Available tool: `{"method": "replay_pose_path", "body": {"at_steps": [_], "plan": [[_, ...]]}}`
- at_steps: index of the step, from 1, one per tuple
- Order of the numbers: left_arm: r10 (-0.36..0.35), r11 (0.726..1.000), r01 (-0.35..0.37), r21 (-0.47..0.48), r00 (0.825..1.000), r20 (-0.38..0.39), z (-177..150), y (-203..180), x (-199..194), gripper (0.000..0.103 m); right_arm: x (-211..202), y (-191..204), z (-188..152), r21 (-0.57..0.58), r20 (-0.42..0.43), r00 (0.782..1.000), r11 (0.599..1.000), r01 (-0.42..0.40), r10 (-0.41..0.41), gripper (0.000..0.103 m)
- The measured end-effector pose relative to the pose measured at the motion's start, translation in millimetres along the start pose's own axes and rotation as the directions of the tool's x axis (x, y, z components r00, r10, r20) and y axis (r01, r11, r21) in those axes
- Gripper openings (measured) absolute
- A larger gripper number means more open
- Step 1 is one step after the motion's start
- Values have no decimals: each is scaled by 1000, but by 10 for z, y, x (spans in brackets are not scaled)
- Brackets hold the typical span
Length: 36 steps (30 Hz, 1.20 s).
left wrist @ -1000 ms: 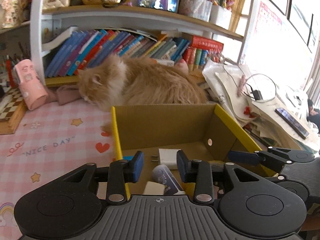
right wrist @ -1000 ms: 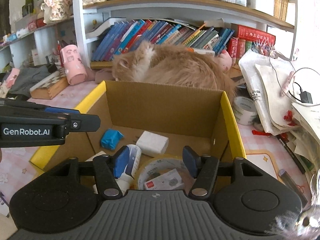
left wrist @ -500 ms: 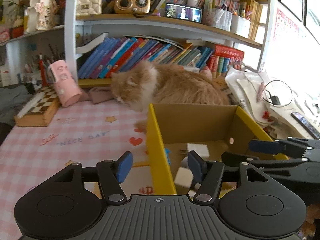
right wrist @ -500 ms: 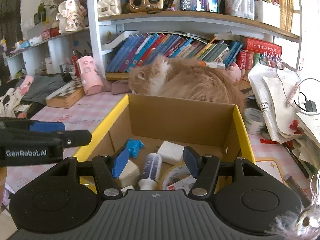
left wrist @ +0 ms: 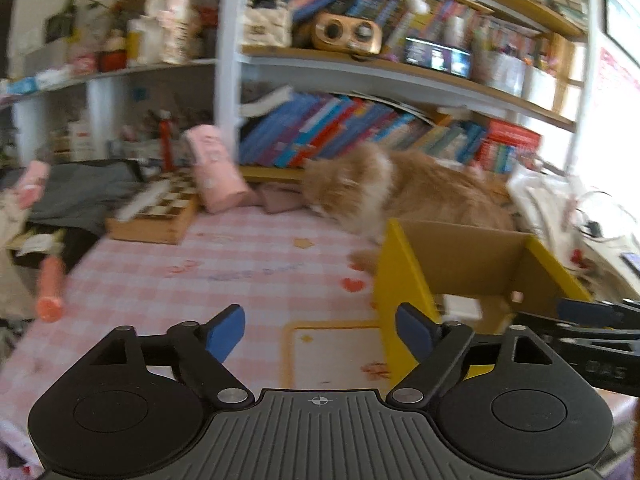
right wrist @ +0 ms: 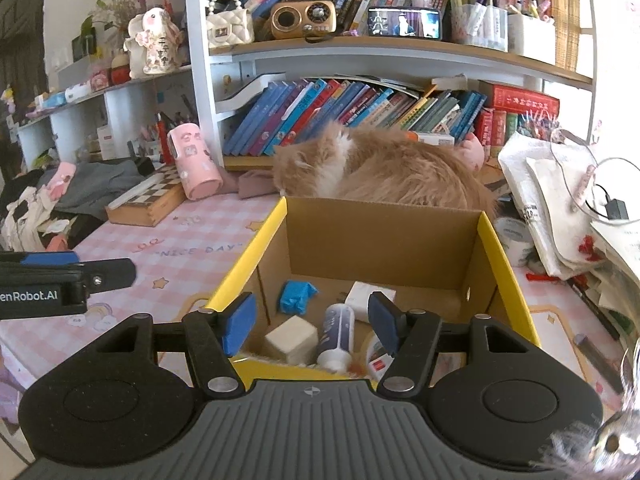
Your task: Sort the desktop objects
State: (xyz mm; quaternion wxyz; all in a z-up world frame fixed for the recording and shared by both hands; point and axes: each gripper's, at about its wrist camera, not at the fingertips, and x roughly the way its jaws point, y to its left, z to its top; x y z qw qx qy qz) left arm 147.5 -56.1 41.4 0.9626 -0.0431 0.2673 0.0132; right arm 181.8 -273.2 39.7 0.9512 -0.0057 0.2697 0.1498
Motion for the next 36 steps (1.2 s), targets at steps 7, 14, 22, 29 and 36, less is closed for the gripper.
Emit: {"method": "replay_pose_path", "body": {"at_steps": [7, 14, 22, 29, 36], "plan": [[76, 997, -76, -8, 997, -13, -203, 270, -157, 90, -108, 235, -143, 32, -13, 1000, 999, 27, -27, 62], [128, 992, -127, 21, 990, -63, -397, 464, -291, 95, -192, 510, -372, 68, -51, 997, 995, 67, -64, 66], [128, 992, -127, 17, 988, -85, -548, 612, -436, 100, -315, 788, -591, 65, -84, 992, 993, 98, -92, 73], [73, 996, -67, 59, 992, -99, -649, 618, -519, 101, -437, 925, -687, 67, -88, 988, 989, 134, -128, 82], [44, 999, -40, 30, 990, -134, -718, 723, -559, 102, -511, 1053, -787, 50, -116, 983, 988, 148, -141, 84]]}}
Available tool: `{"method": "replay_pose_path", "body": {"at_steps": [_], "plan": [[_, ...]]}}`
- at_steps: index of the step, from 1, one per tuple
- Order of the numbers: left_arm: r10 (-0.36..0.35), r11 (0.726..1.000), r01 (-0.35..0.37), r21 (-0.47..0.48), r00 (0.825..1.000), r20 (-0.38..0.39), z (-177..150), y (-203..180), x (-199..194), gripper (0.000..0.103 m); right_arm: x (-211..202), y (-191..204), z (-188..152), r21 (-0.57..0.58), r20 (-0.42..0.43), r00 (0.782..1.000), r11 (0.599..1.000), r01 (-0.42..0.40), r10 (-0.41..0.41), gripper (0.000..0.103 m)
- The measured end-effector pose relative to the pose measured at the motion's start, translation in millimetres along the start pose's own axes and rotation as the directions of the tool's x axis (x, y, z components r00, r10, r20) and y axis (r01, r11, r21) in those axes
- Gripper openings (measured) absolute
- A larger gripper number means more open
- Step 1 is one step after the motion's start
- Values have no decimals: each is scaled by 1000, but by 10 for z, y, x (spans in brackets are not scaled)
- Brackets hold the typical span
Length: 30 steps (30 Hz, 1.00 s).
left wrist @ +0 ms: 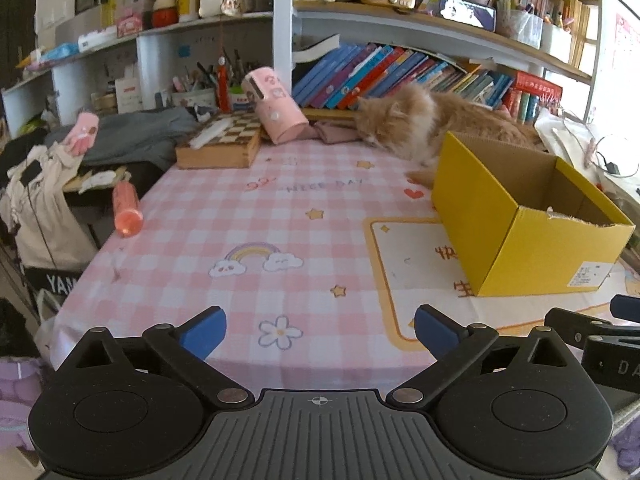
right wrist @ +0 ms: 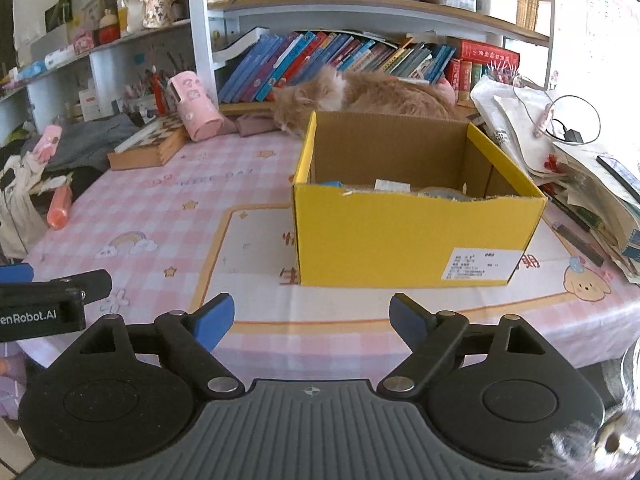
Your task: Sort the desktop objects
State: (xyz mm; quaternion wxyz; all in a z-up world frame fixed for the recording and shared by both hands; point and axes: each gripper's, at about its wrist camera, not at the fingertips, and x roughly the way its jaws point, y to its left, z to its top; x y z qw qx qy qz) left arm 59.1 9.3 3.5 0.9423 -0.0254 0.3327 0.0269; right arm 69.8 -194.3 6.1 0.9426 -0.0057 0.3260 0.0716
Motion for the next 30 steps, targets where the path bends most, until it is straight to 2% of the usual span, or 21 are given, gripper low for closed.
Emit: {"method": "replay_pose_path", "body": {"at_steps": [13, 30], "plan": [[-10, 1000, 10, 18, 1000, -16, -100, 84, -72, 102, -99, 120, -148, 7, -36, 999, 1000, 11, -11, 85], [-42, 999, 43, 30, 999, -30, -157, 144, -143, 103, -189, 163, -204, 13, -31, 999, 1000, 19, -19, 85]]}}
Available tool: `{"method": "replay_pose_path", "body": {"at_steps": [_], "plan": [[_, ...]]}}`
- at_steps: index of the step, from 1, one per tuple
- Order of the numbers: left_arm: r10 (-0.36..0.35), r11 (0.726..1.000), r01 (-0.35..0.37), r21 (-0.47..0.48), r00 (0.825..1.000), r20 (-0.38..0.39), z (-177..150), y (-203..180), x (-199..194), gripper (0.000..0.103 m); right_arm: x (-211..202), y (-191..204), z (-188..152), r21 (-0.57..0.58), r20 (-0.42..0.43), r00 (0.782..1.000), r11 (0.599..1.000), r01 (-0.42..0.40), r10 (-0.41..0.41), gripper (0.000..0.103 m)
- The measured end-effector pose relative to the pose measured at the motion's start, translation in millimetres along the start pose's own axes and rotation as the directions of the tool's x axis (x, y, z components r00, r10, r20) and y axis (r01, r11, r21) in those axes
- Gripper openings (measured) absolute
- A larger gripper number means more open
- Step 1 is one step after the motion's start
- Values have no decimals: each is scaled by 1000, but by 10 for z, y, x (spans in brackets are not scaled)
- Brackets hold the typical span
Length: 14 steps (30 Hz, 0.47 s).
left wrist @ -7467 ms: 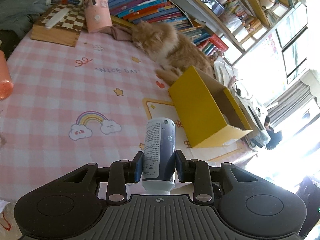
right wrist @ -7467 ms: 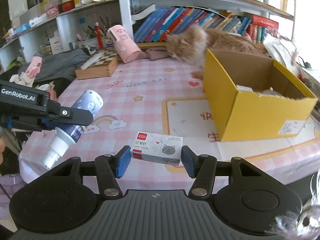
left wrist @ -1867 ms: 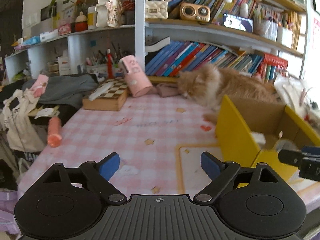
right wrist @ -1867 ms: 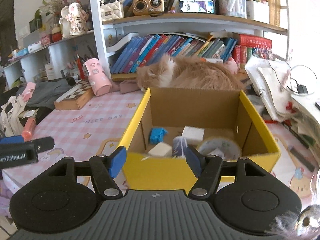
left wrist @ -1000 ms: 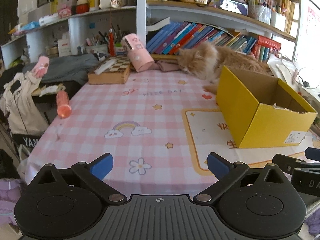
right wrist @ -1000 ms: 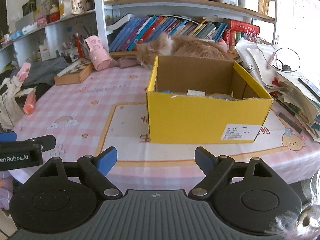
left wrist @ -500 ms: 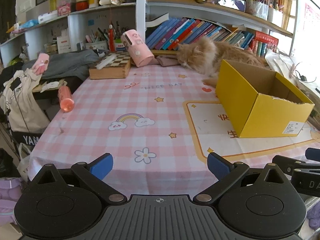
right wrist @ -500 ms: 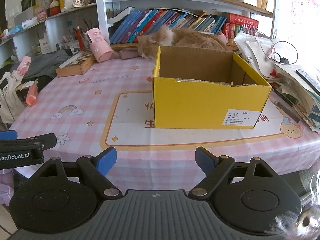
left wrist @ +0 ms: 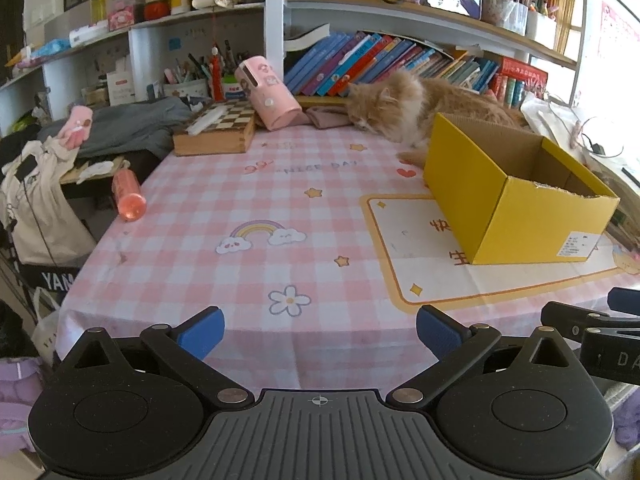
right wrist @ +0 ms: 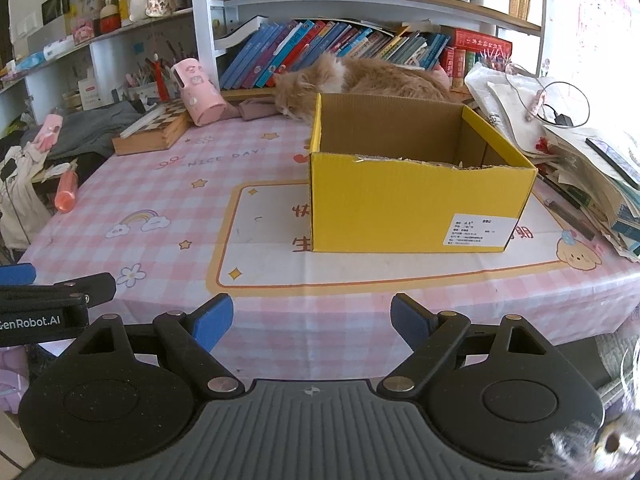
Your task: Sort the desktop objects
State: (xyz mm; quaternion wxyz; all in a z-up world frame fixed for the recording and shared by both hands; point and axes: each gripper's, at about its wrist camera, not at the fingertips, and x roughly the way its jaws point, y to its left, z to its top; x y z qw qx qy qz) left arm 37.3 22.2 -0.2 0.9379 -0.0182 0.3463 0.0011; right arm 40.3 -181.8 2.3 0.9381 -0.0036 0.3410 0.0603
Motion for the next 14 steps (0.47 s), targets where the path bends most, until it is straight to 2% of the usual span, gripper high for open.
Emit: {"method": "replay_pose_path", "body": {"at_steps": [14], "plan": [[-10, 1000, 9, -22, 1000, -22, -28, 11, 31, 103, -40, -9, -47, 7, -10, 1000, 1000, 2, -2, 85]]}}
